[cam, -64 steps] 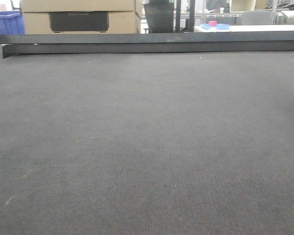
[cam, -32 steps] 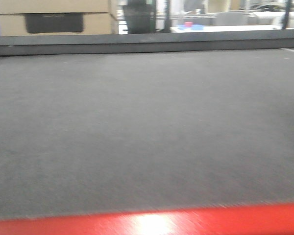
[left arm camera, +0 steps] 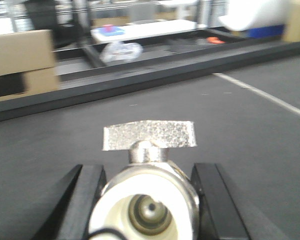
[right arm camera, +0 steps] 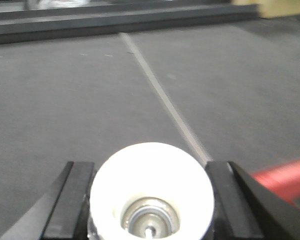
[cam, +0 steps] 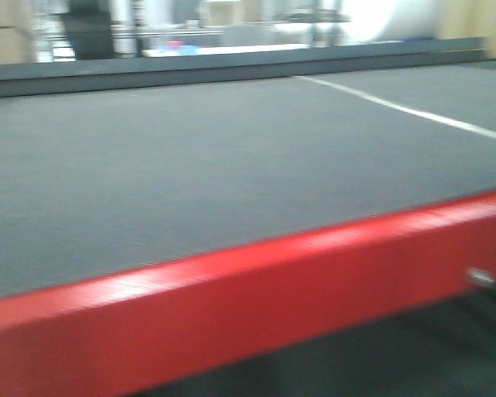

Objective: Place valve from conveyor to right shelf box
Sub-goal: 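Drive the base away from the conveyor holding both valves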

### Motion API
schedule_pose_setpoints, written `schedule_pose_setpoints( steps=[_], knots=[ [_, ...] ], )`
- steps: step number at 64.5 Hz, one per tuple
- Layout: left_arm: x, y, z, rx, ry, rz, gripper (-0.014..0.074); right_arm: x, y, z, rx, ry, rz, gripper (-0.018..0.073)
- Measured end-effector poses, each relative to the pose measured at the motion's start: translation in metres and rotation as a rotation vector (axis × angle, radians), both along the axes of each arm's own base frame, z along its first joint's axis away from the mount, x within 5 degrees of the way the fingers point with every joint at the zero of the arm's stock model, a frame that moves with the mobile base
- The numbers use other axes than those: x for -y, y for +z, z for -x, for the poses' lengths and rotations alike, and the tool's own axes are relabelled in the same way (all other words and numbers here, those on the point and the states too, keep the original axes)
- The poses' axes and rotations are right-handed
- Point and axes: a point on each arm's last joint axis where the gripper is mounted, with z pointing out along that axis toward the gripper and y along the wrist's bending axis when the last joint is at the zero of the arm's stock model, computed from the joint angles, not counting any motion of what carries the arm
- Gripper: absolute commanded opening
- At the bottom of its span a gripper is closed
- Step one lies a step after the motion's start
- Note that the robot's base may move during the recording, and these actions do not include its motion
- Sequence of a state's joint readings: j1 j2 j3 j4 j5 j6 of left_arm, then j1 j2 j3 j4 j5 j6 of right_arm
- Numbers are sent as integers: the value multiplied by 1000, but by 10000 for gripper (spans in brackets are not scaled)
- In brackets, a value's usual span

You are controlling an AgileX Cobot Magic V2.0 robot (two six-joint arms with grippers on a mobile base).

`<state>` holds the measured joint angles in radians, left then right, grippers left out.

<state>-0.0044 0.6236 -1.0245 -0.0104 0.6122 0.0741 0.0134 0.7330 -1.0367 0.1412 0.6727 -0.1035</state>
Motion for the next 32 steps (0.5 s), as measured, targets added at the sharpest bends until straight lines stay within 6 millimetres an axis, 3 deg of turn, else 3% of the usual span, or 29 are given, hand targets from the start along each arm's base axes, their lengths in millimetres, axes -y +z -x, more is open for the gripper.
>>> schedule_pose_setpoints(
  steps=[32],
  knots=[
    [0,0,0,0,0,0,-111,0,0,0,0,0,0,-154]
  ],
)
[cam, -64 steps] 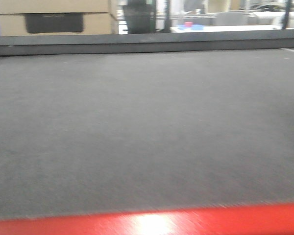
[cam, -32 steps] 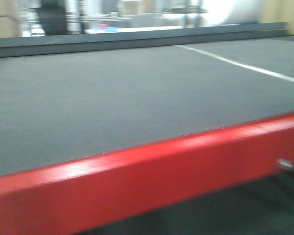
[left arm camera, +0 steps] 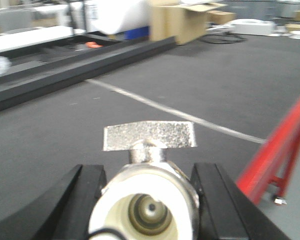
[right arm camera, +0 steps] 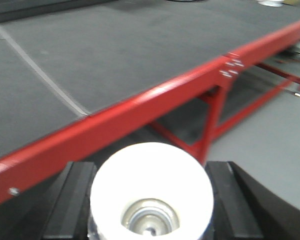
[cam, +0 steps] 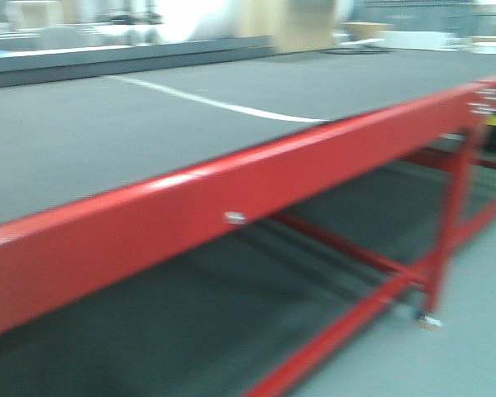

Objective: Place valve from conveyor to right shelf box
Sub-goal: 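Drive the base away from the conveyor holding both valves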

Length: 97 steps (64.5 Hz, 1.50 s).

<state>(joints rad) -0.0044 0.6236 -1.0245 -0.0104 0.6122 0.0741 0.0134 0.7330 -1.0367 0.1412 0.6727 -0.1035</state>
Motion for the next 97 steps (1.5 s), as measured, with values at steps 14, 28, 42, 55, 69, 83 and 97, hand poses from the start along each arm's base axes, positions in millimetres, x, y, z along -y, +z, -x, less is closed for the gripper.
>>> schedule_pose_setpoints(
  steps=[14,28,42,55,69,83,97],
  knots=[
    [0,0,0,0,0,0,-111,0,0,0,0,0,0,-154],
    [0,0,0,0,0,0,-111,0,0,0,0,0,0,-154],
    [0,0,0,0,0,0,-111,0,0,0,0,0,0,-154],
    [0,0,0,0,0,0,-111,0,0,0,0,0,0,-154],
    [0,0,0,0,0,0,-111,0,0,0,0,0,0,-154],
    [0,0,0,0,0,0,-111,0,0,0,0,0,0,-154],
    [0,0,0,0,0,0,-111,0,0,0,0,0,0,-154]
  ],
)
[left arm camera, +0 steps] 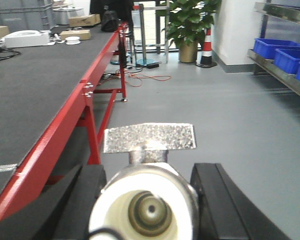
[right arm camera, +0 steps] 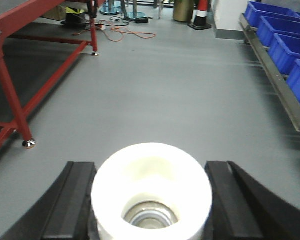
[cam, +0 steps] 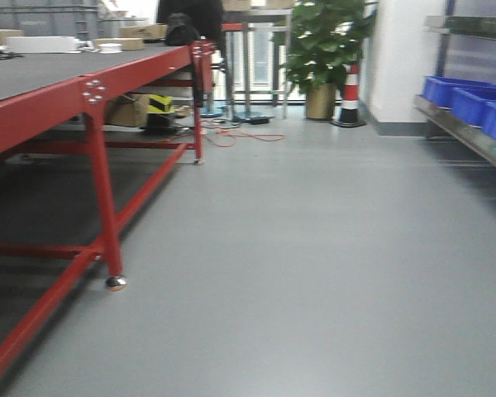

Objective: Place valve from conveyor to right shelf box
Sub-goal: 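Drive the base away from the conveyor holding both valves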

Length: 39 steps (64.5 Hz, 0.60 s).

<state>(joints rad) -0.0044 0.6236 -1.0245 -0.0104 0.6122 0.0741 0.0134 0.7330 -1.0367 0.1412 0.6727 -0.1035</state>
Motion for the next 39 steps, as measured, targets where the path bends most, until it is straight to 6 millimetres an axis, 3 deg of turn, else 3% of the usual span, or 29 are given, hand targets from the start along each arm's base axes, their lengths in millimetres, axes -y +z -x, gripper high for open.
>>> schedule_pose_setpoints(
  steps=[39],
  knots=[
    [0,0,1,2,0,0,-111,0,0,0,0,0,0,-154]
  ],
)
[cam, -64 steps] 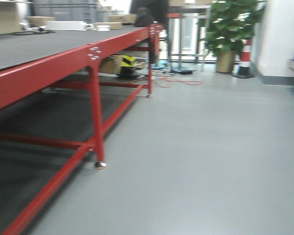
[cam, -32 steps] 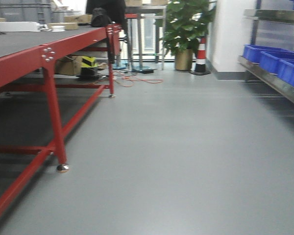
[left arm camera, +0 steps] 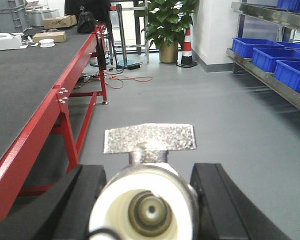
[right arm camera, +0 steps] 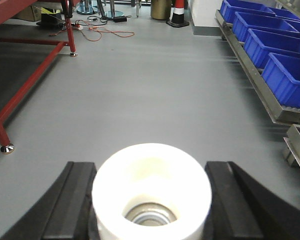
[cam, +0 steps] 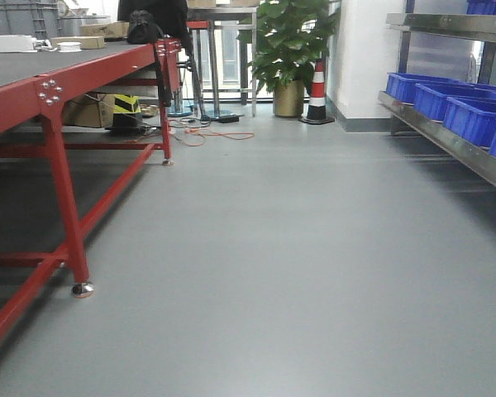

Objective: Place valve from conveyor to right shelf box
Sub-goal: 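Drive the base away from the conveyor holding both valves, then turn and drive the base up to the shelf of blue boxes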

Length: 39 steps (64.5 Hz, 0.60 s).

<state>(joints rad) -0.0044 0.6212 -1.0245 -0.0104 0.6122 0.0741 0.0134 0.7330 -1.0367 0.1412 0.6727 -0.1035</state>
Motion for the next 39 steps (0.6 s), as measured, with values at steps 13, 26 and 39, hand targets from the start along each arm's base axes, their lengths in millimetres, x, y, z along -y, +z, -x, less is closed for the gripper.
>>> schedule_pose_setpoints(
  steps=[13,26,39],
  knots=[
    [0,0,0,0,0,0,-111,0,0,0,0,0,0,-154],
    [0,0,0,0,0,0,-111,0,0,0,0,0,0,-154],
    [0,0,0,0,0,0,-111,0,0,0,0,0,0,-154]
  ],
)
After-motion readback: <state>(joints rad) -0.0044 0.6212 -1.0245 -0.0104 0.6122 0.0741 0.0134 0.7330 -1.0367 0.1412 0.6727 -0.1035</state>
